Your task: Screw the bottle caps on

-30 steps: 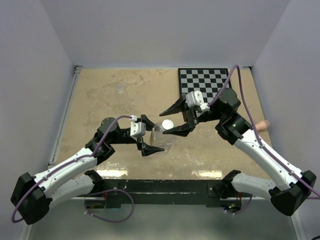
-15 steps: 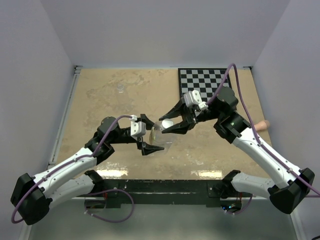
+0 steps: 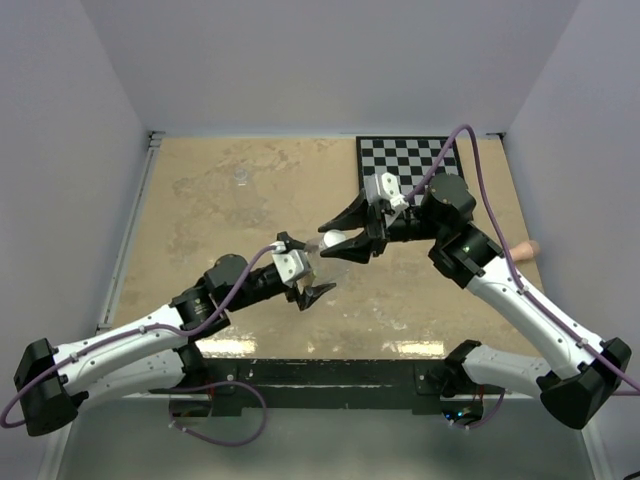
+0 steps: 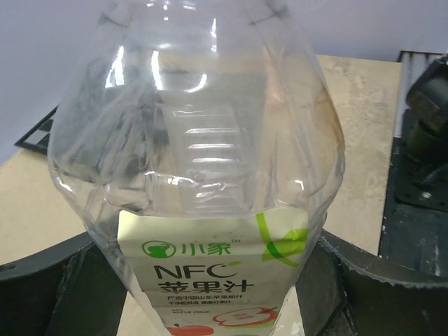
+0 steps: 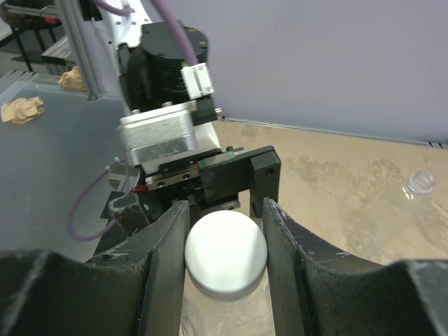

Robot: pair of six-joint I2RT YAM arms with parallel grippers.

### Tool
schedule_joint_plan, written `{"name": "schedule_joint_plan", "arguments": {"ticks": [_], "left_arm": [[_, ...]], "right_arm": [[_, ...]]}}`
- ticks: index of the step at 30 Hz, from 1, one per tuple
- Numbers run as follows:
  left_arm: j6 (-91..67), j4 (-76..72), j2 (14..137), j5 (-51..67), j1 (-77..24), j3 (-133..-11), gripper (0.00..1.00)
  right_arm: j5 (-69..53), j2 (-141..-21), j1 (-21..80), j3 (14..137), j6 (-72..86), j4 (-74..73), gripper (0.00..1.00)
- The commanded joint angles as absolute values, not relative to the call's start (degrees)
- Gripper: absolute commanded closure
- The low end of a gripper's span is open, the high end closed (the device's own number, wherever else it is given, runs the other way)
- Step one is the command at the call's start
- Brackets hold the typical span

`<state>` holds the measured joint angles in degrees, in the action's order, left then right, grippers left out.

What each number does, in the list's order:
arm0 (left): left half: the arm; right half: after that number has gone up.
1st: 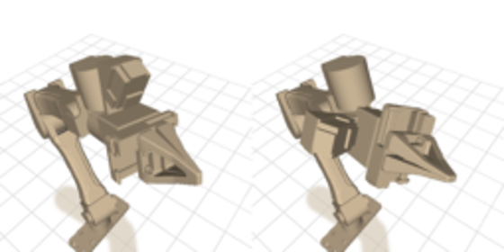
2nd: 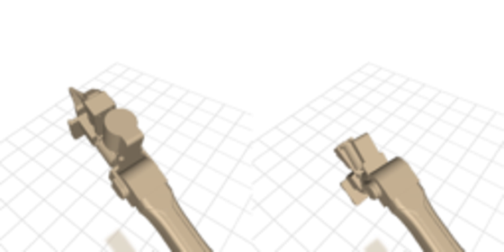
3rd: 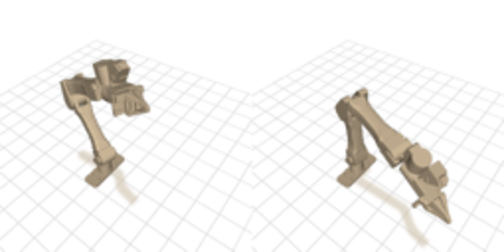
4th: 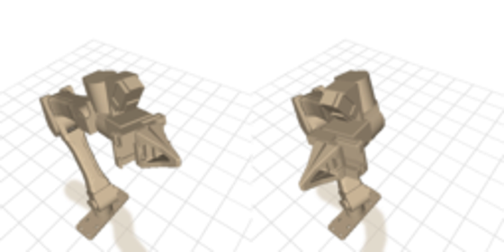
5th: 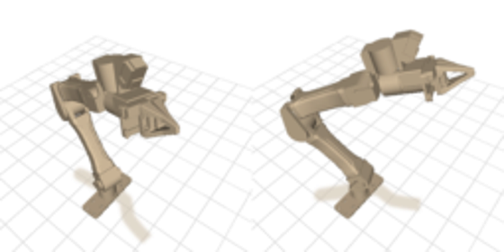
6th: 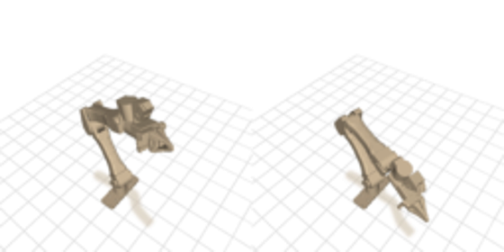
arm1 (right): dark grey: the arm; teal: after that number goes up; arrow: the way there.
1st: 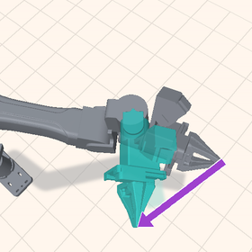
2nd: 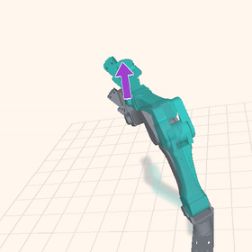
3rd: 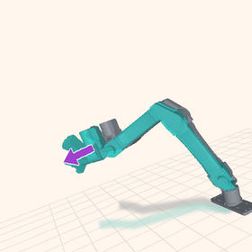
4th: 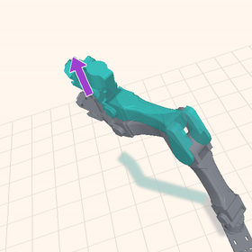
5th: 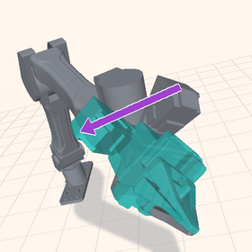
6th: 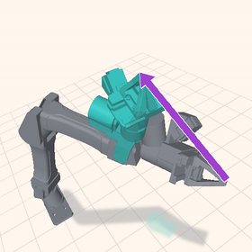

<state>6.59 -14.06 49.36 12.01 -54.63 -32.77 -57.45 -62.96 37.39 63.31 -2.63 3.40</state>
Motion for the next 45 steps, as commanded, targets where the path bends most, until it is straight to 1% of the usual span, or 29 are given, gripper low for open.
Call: {"name": "schedule_joint_plan", "arguments": {"ticks": [1, 10, 13, 15, 16, 17, 19, 20, 21, 25, 32, 37, 40, 45], "left_arm": [[11.3, -20.4, 48.9, -7.4, -59.7, -35.8, 1.00], [13.6, -31.2, 53.2, -32.1, -70.2, -35.1, 1.00], [12.1, -30.5, 54.9, -32.2, -71.0, -36.1, 1.00], [10.9, -28.2, 54.7, -29.9, -70.7, -36.3, 1.00], [10.3, -26.1, 54.3, -29.1, -70.1, -36.5, 1.00], [9.3, -23.6, 53.8, -26.7, -68.7, -36.7, 1.00], [6.5, -18.9, 52.3, -19.5, -64.9, -36.9, 1.00], [5.8, -17.2, 51.4, -14.6, -62.1, -36.8, 1.00], [4.8, -15.1, 50.7, -10.7, -59.5, -36.7, 1.00], [5.9, -9.0, 48.3, -0.3, -52.9, -37.2, 1.00], [9.7, -3.2, 48.2, 27.0, -42.6, -38.8, 1.00], [11.0, -2.5, 49.4, 41.0, -38.0, -39.8, 1.00], [11.4, -4.4, 49.7, 46.5, -37.5, -39.9, 1.00], [10.7, -8.3, 51.3, 52.2, -37.6, -39.6, 1.00]], "right_arm": [[-44.0, -62.7, 37.0, 62.3, 3.0, 2.7, 1.00], [-30.4, -61.4, 37.2, 58.3, 8.7, 4.7, 1.00], [-30.0, -61.0, 37.2, 57.6, 10.6, 6.9, 1.00], [-29.5, -60.0, 37.2, 58.9, 11.0, 6.4, 0.99], [-29.0, -59.5, 37.2, 59.8, 11.2, 6.0, 0.81], [-27.4, -59.2, 37.2, 61.4, 10.3, 4.1, 0.67], [-25.1, -58.3, 37.2, 65.0, 7.7, 0.1, 0.44], [-24.5, -57.9, 37.2, 66.8, 6.1, -1.9, 0.36], [-24.3, -57.7, 37.2, 68.2, 4.5, -3.7, 0.34], [-27.2, -57.7, 37.1, 73.2, -5.9, -11.3, 0.28], [-37.7, -59.3, 37.0, 77.7, -20.8, -23.4, 0.18], [-42.1, -60.2, 37.1, 80.2, -30.2, -31.9, 0.17], [-45.5, -60.4, 37.0, 79.7, -32.3, -32.9, 0.17], [-52.9, -59.5, 37.0, 75.2, -28.8, -23.8, 0.17]]}}
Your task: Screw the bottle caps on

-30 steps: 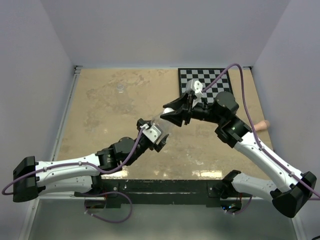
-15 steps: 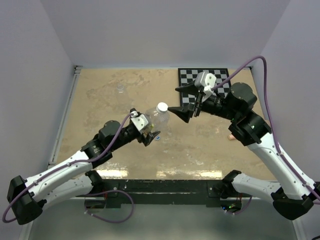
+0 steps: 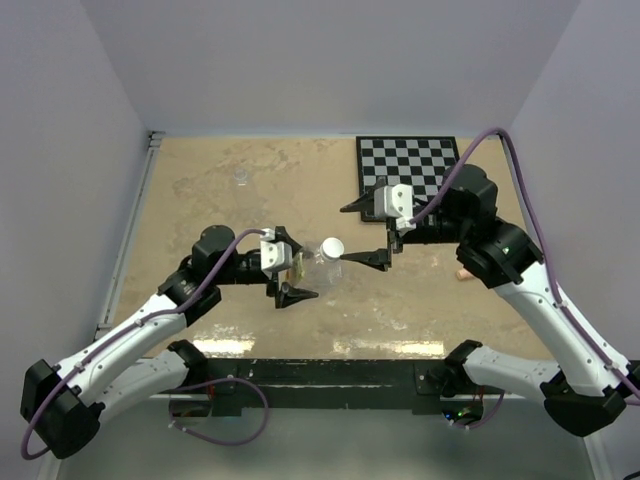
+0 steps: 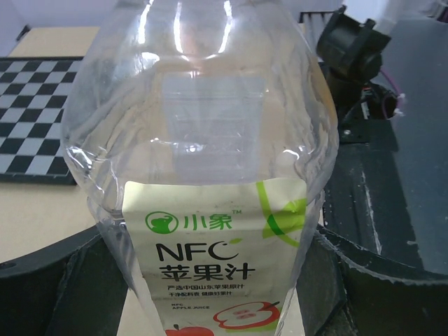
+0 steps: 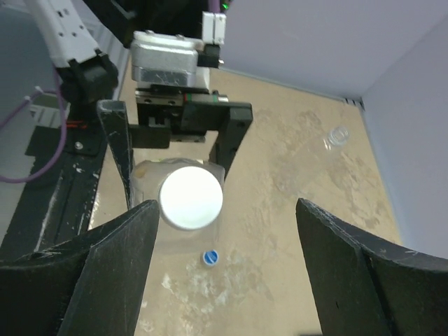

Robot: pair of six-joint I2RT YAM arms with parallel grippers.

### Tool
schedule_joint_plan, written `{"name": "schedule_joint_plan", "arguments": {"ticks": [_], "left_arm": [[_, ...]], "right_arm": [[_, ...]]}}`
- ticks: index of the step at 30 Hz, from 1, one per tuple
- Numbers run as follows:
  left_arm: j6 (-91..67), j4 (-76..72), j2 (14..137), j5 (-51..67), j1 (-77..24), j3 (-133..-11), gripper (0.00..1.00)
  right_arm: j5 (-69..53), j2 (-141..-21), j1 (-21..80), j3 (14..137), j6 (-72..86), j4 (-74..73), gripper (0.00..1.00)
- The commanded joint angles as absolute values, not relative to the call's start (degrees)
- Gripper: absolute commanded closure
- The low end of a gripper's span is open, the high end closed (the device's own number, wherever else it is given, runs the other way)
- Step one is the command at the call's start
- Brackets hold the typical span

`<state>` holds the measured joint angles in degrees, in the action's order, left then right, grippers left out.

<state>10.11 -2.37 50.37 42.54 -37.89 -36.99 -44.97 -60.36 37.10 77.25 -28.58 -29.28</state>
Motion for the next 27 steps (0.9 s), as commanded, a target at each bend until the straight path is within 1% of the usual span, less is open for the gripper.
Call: {"name": "schedule_joint_plan", "arguments": {"ticks": [1, 5, 8, 15, 25, 27], "left_arm": [[10.4, -9.0, 51.6, 53.0, -37.5, -39.6, 1.00], [9.9, -10.5, 52.3, 54.2, -37.5, -39.6, 1.00], [9.8, -11.3, 51.9, 54.1, -37.6, -39.5, 1.00], [8.4, -14.1, 51.9, 54.5, -37.6, -38.8, 1.00], [6.8, -17.6, 53.1, 55.2, -37.7, -38.9, 1.00], [6.9, -17.8, 53.3, 55.2, -37.7, -39.1, 1.00]], "right_arm": [[-54.9, -59.5, 37.1, 74.5, -28.0, -22.1, 0.18], [-62.6, -59.9, 37.1, 72.0, -23.5, -14.2, 0.18], [-66.0, -60.7, 37.1, 71.4, -22.1, -11.3, 0.19], [-69.2, -62.3, 37.2, 70.4, -20.0, -8.5, 0.23], [-69.6, -63.2, 37.8, 70.0, -17.8, -5.9, 0.28], [-69.6, -63.2, 37.8, 70.0, -17.6, -5.8, 0.30]]}}
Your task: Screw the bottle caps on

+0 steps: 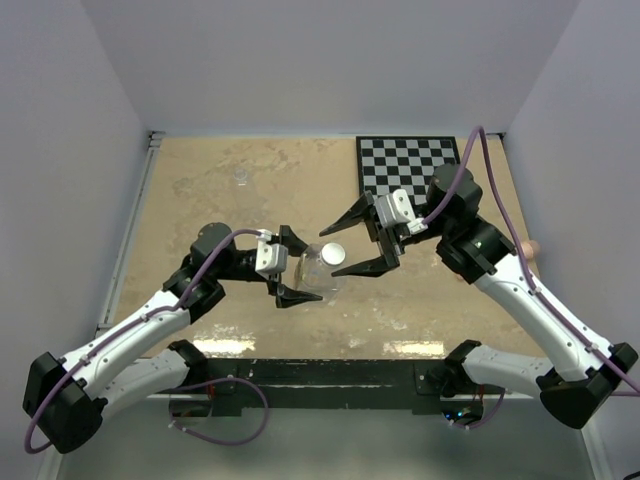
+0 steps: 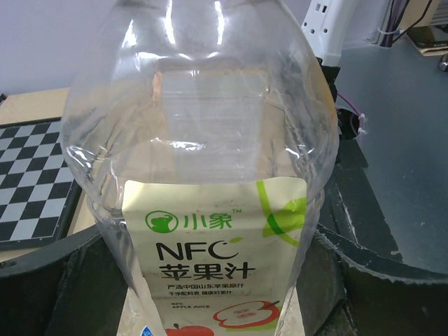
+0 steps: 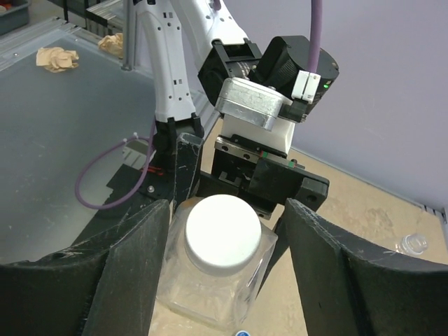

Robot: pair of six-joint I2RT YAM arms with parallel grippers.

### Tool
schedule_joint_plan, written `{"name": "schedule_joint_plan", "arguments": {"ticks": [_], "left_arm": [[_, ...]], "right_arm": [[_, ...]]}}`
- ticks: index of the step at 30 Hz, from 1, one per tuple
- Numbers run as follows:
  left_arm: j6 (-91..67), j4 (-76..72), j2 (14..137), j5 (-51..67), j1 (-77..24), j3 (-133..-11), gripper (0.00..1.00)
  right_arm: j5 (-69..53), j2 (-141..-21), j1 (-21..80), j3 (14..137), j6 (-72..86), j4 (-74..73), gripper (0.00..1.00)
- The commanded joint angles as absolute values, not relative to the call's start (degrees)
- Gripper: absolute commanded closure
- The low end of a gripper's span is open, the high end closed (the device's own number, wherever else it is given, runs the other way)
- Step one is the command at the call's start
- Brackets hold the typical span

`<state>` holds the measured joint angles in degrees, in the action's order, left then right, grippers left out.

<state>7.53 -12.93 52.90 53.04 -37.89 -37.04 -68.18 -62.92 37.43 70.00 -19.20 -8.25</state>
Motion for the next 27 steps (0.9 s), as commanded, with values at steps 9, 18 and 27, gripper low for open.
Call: {"name": "schedule_joint_plan", "arguments": {"ticks": [9, 18, 27], "left_arm": [[6.6, -18.9, 53.9, 54.9, -38.4, -39.4, 1.00], [7.8, -18.7, 52.9, 49.1, -40.4, -39.3, 1.00], [11.1, -16.9, 49.7, 20.4, -48.8, -38.8, 1.00]], "right_arm": [[-69.0, -64.1, 38.0, 70.1, -16.6, -5.7, 0.48], [-66.9, -64.3, 38.0, 70.1, -15.6, -5.7, 1.00], [-57.5, -64.2, 38.0, 68.2, -11.3, -6.4, 1.00]]}}
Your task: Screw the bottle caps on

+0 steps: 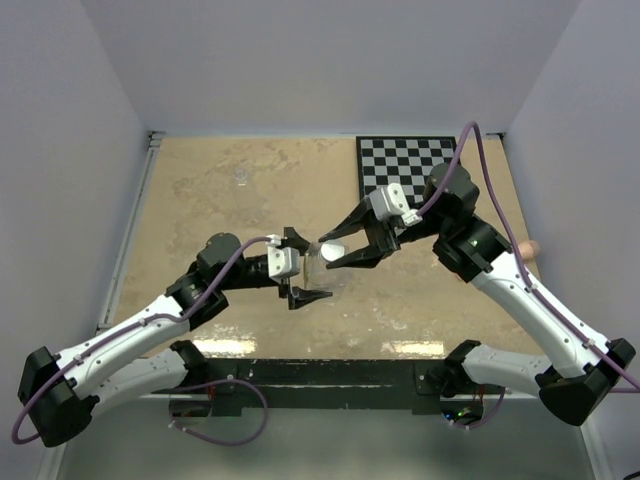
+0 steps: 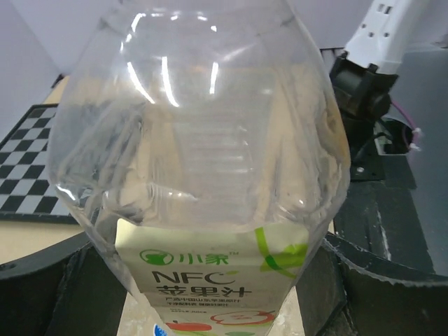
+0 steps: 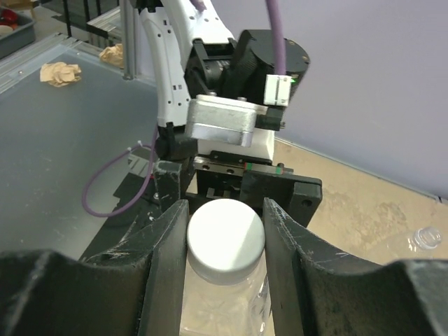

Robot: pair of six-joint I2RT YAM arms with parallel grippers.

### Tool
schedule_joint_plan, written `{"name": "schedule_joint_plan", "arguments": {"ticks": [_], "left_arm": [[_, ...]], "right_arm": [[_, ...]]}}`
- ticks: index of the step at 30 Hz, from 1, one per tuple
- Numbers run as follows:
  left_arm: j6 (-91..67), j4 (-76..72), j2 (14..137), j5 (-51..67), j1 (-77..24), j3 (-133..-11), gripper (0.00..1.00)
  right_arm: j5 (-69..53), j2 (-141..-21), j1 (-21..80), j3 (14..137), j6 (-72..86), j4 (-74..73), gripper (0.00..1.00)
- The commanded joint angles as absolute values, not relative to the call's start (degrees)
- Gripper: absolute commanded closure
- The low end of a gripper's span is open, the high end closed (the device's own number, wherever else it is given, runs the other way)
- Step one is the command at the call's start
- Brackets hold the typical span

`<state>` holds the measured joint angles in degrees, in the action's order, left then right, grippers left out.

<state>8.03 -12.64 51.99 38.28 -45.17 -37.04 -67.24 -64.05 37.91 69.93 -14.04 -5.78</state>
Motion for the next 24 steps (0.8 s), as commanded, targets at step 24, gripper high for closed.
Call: {"name": "schedule_joint_plan", "arguments": {"ticks": [24], "left_arm": [[13.6, -31.9, 55.8, -34.5, -70.8, -38.0, 1.00]], "right_arm": [[-25.7, -60.9, 38.2, 58.4, 7.1, -0.4, 1.00]]}}
